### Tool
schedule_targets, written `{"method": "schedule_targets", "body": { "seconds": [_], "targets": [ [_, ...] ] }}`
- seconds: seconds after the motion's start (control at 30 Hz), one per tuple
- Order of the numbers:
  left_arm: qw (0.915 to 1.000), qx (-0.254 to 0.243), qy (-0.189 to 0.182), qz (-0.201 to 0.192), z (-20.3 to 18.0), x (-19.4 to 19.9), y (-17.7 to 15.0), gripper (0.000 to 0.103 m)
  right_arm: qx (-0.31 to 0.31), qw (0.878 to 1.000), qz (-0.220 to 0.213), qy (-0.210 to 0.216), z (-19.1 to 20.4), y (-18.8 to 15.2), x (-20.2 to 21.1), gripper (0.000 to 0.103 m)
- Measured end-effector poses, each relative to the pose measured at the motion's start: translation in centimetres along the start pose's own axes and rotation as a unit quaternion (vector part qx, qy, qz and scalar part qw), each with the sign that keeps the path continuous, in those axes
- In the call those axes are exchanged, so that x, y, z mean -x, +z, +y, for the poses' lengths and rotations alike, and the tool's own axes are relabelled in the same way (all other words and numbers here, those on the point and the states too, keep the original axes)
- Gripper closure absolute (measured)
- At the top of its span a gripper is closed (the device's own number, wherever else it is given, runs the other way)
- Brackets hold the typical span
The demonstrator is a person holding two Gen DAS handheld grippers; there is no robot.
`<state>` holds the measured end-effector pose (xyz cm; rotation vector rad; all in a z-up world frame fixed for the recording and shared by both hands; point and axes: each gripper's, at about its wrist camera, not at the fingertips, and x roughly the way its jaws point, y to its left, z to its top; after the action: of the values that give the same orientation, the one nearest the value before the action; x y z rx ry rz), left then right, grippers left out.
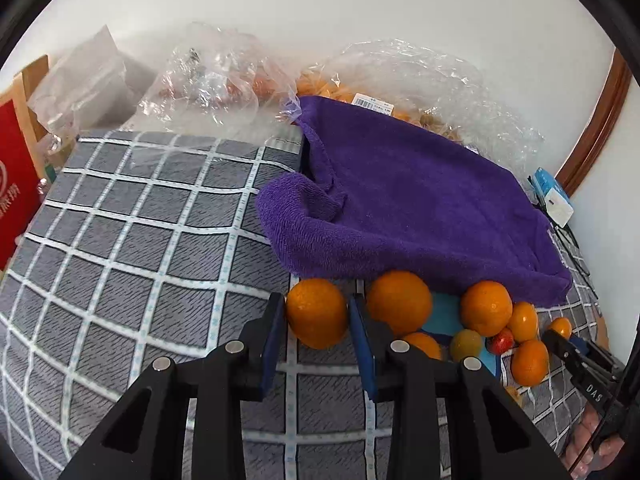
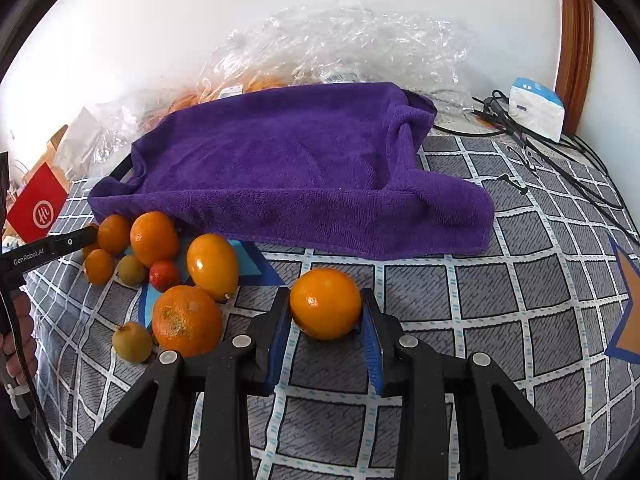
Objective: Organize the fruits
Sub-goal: 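Lower the left gripper onto another orange and close it, then carry both held oranges over the purple towel and open the right gripper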
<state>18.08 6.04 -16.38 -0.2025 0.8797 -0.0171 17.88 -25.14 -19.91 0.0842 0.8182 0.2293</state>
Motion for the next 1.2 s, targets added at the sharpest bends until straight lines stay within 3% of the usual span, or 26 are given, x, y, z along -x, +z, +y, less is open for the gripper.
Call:
{"method": "schedule_targets", "body": {
  "seconds": [0.2,0.57,0.67,0.9,1.2],
  "targets": [
    [0.9999,-0.008,0.006,0.003,-0.4,2.1,-1.7,0.072,0.015,1.000,0.003,0.013,0.9,-0.4,0.1,0.069],
    [0.9998,-0.007,0.019,0.003,-0.8,0.9,-2.7,0.072,0.010,1.000,-0.007,-0.008,0.8,-0.7,-0.1,0.069],
    [0.9993,-0.012,0.031,-0.014,-1.1,1.1,-3.0,0.072,0.009,1.000,-0.006,-0.007,0.8,-0.7,-0.1,0.069],
    [0.9989,0.035,0.026,-0.019,-0.3,1.5,-2.8,0.072,0.041,0.998,-0.001,-0.045,2.1,-0.8,-0.4,0.069],
    [0.9979,0.041,0.050,-0.009,-1.1,1.6,-2.7,0.073,0.022,1.000,-0.004,-0.020,1.2,-0.7,-0.4,0.069]
  ]
}}
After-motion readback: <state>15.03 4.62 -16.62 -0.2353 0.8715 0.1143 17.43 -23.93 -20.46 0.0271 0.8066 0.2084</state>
